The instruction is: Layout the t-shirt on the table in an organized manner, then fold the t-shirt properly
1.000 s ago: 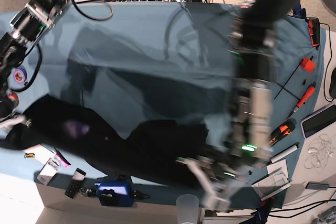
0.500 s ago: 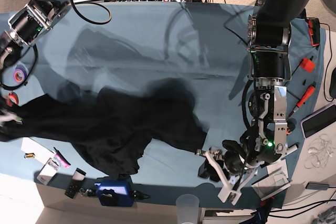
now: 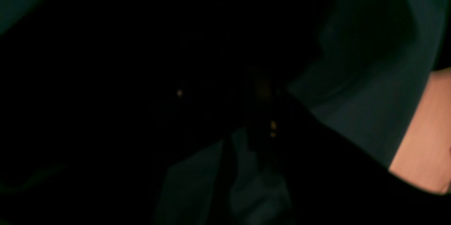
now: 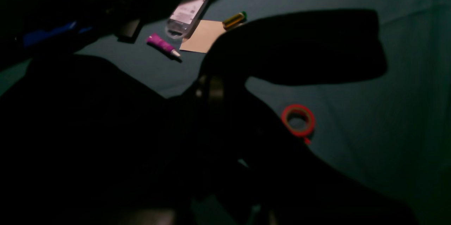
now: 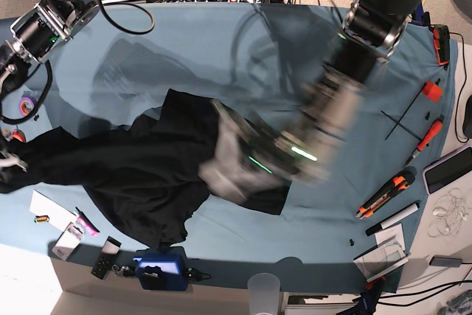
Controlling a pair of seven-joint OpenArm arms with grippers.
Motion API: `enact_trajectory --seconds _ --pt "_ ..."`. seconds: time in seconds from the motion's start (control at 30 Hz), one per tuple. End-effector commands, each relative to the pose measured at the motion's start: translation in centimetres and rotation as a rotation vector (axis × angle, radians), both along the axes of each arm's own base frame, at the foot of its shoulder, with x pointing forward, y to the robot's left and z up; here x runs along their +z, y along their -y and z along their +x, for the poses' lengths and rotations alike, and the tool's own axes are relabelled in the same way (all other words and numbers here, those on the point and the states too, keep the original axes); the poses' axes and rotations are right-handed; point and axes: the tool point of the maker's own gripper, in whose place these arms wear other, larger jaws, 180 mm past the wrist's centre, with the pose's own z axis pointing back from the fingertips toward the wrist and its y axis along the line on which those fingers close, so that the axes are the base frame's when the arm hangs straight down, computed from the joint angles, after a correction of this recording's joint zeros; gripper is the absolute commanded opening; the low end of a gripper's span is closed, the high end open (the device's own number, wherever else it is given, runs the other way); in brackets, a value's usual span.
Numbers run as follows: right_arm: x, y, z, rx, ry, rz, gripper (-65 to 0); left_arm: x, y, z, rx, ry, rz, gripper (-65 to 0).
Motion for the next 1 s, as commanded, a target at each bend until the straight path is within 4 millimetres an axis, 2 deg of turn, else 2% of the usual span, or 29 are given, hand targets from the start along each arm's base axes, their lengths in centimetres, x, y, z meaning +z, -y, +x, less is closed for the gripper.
enact_trajectory --seconds 0.0,0.07,0.2,0.3,0.4,0.5,0.6,0.83,0.97 --pt "2.6 0.4 0.5 0.007 0.063 -0.044 -65.0 1.8 1.6 0.4 -0.03 0.056 -0.018 -39.0" --pt "2.5 0.2 0.7 0.015 0.059 -0.047 -65.0 1.8 3.8 -1.3 -0.094 0.061 -0.017 -35.8" --pt "2.4 0.2 0.7 0.016 0.055 -0.048 -65.0 3.0 8.3 -4.1 -0.189 0.068 -0.058 -30.3" --pt "2.3 0.4 0.6 0.007 0.04 -0.059 -65.0 3.3 10.0 -3.8 -0.151 0.15 -0.01 -28.0" --pt "2.1 0.6 0.4 0.0 0.028 -0.067 -65.0 3.3 10.1 -1.8 -0.056 0.309 0.063 -28.0" --pt "2.0 0.7 0.4 -0.005 0.021 -0.073 -65.0 2.8 9.3 -0.9 0.008 0.36 0.14 -28.0" --pt "2.1 0.7 0.4 -0.004 0.023 -0.072 -65.0 1.9 8.9 -1.6 0.01 0.314 0.179 -28.0" --pt "2.1 0.7 0.4 -0.004 0.024 -0.072 -65.0 -0.4 9.7 -4.9 -0.003 0.216 0.132 -28.0" --pt "2.1 0.7 0.4 -0.004 0.023 -0.072 -65.0 -1.2 9.0 -4.3 0.123 0.256 0.131 -28.0"
